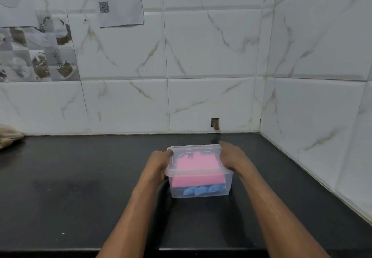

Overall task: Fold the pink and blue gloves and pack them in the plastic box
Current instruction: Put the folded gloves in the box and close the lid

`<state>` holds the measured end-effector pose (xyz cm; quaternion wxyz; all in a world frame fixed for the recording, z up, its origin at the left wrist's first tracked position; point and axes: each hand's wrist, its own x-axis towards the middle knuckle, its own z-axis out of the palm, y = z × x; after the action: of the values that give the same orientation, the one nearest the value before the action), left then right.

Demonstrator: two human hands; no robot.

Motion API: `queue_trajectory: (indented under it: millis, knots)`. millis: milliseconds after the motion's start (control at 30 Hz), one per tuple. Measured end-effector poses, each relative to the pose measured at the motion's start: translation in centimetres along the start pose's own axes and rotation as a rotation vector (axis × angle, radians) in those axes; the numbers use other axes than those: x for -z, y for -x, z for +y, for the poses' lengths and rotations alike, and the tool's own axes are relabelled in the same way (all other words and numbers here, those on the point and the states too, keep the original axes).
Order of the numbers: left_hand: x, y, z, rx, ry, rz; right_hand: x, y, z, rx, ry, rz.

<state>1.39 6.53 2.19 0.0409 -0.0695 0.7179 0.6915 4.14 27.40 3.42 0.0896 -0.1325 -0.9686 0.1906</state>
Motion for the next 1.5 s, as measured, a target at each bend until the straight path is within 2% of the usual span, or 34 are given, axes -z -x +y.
queue_trajectory:
  millis: [133, 367, 667, 767, 833, 900, 967, 1033, 1067, 1133, 1233, 1367, 1500]
  knots:
    - [0.2, -0.7, 0.1, -0.006, -0.048, -0.066, -0.1, -0.2, 0.1, 0.011, 0.005, 0.000]
    - [0.3, -1.6, -0.4, -0.072, -0.060, -0.074, -0.2, -0.4, 0.2, 0.010, -0.001, -0.008]
    - [0.1, -1.7, 0.3, -0.175, -0.488, -0.068, -0.1, -0.2, 0.2, 0.014, -0.022, -0.005]
    - [-0.2, -1.0, 1.3, -0.155, -0.615, -0.051, -0.1, 0.0, 0.0, -0.003, -0.057, -0.003]
    - [-0.4, -0.5, 1.8, -0.180, -0.706, 0.011, -0.1, 0.3, -0.2, -0.037, -0.127, 0.009]
    - [-0.7, 0.4, 1.6, -0.268, -0.686, 0.182, 0.0, 0.9, -0.5, -0.103, -0.253, 0.063]
    - [-0.5, 1.3, 1.1, -0.508, -0.654, 0.403, 0.0, 1.8, -0.9, -0.146, -0.418, 0.202]
    - [-0.1, 2.1, 0.3, -0.725, -0.543, 0.502, -0.1, 2.9, -0.8, -0.085, -0.575, 0.376]
    - [0.2, 2.6, -0.2, -0.808, -0.511, 0.480, -0.2, 3.7, -0.5, -0.027, -0.626, 0.445]
    - [0.9, 3.7, -1.7, -0.900, -0.512, 0.334, -0.3, 5.6, 0.3, 0.128, -0.581, 0.479]
    - [1.6, 4.4, -5.0, -0.922, -0.662, 0.118, -1.3, 7.6, 1.7, 0.258, -0.390, 0.357]
    - [1.1, 4.0, -6.9, -1.009, -0.720, 0.183, -3.0, 8.1, 1.8, 0.191, -0.383, 0.257]
    - [-0.3, 1.2, -5.3, -0.914, -0.708, 0.180, -2.7, 5.0, 0.6, 0.128, -0.457, 0.187]
